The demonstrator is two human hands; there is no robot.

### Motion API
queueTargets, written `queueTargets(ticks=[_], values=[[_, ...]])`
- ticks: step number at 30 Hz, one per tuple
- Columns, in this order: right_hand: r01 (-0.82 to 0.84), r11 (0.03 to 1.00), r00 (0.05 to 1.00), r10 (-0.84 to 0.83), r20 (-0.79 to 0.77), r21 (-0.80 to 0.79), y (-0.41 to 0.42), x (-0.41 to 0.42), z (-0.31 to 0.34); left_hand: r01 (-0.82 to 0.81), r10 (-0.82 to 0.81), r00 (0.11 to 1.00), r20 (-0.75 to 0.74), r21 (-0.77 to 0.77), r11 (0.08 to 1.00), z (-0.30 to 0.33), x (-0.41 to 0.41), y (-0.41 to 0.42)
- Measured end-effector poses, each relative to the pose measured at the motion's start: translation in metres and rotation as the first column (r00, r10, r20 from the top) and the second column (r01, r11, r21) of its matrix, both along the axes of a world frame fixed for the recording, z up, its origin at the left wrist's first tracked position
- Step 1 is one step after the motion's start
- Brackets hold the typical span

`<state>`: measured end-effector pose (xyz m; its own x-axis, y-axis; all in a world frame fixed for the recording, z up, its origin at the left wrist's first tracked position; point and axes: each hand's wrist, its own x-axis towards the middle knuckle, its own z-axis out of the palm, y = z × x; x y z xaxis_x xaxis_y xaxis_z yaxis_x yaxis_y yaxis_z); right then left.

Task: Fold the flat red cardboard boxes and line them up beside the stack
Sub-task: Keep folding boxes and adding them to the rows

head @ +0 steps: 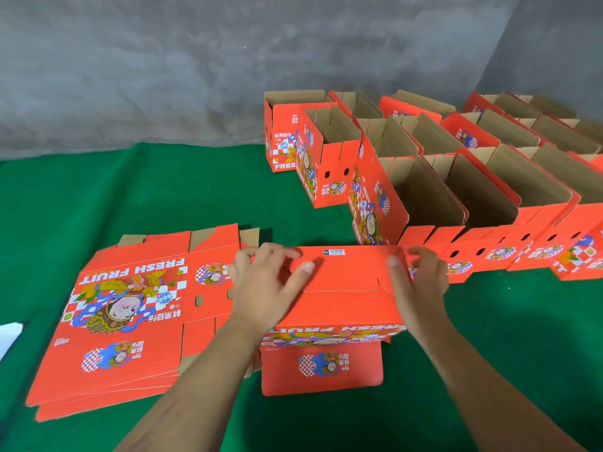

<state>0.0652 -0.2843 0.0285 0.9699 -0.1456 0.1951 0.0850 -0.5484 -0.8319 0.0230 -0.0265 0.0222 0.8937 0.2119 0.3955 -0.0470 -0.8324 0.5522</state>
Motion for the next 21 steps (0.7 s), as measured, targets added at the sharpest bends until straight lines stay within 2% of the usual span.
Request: queueTargets(ticks=[2,3,5,8,10,11,12,13,14,15,16,17,18,19,21], values=[[-0.133,0.97,0.972,0.089,-0.216,-0.202,-0.001,0.007,0.0,-0.024,0.045,0.989,-0.142,0.146,0.989,-0.001,0.003,-0.002],[-0.217,0.945,0.95,0.146,-0.276,-0.245,-0.002,0.01,-0.001,-0.027,0.066,0.977,-0.203,0.19,0.981,-0.001,0.005,-0.004],[-0.259,0.92,0.94,0.169,-0.297,-0.296,-0.001,0.015,0.001,-0.044,0.126,0.955,-0.27,0.291,0.956,0.0,0.009,-0.008],[-0.143,0.84,0.96,-0.011,-0.28,-0.524,0.014,0.018,0.002,-0.097,0.253,0.909,-0.332,0.422,0.901,0.004,0.017,-0.017],[-0.121,0.801,0.969,-0.033,-0.246,-0.586,0.02,0.017,-0.003,-0.105,0.269,0.903,-0.335,0.434,0.895,0.004,0.022,-0.015],[-0.142,0.814,0.972,0.007,-0.235,-0.564,0.019,0.017,-0.006,-0.087,0.218,0.921,-0.324,0.374,0.923,0.003,0.024,-0.01],[-0.174,0.853,0.971,0.066,-0.229,-0.492,0.017,0.018,-0.01,-0.058,0.129,0.948,-0.29,0.238,0.969,0.002,0.025,-0.003],[-0.203,0.905,0.965,0.121,-0.231,-0.373,0.016,0.019,-0.011,-0.048,0.051,0.974,-0.22,0.021,0.999,0.001,0.023,0.002],[-0.205,0.952,0.959,0.15,-0.239,-0.225,0.016,0.02,-0.01,-0.072,0.035,0.987,-0.159,-0.233,0.97,0.0,0.02,0.008],[-0.176,0.983,0.955,0.156,-0.252,-0.06,0.017,0.022,-0.008,-0.133,0.067,0.986,-0.155,-0.464,0.876,-0.004,0.016,0.013],[-0.11,0.987,0.949,0.139,-0.282,0.115,0.017,0.023,-0.006,-0.227,0.094,0.967,-0.236,-0.642,0.732,-0.006,0.009,0.014],[-0.011,0.96,0.927,0.115,-0.358,0.281,0.016,0.023,-0.004,-0.339,0.066,0.926,-0.372,-0.742,0.578,-0.009,0.002,0.013],[0.102,0.913,0.869,0.112,-0.482,0.395,0.012,0.022,-0.002,-0.43,-0.025,0.871,-0.491,-0.786,0.443,-0.011,-0.005,0.012],[0.197,0.87,0.785,0.135,-0.604,0.451,0.005,0.017,0.001,-0.472,-0.124,0.837,-0.534,-0.817,0.332,-0.01,-0.013,0.01],[0.284,0.837,0.671,0.175,-0.721,0.467,-0.01,0.008,0.004,-0.491,-0.163,0.837,-0.522,-0.849,0.196,-0.003,-0.024,0.005]])
